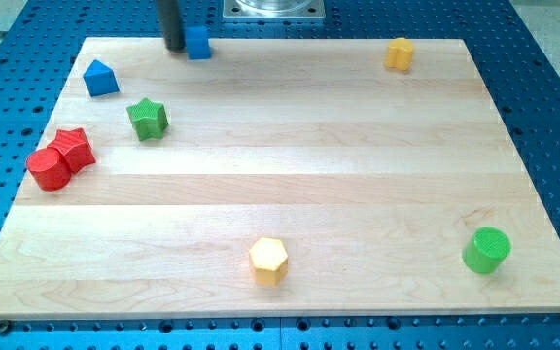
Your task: Push triangle to the top left corner of the board
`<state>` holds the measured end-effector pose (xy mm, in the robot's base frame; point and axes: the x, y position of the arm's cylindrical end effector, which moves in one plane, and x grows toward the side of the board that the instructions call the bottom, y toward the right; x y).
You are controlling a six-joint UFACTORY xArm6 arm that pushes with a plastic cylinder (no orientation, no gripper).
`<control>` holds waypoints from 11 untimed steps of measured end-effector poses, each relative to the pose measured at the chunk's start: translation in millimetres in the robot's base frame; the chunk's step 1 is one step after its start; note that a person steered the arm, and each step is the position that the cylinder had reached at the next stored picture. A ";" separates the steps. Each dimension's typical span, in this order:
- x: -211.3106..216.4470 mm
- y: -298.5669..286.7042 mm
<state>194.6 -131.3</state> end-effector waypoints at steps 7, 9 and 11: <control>168.1 -108.0; 123.3 -145.6; 84.1 -127.7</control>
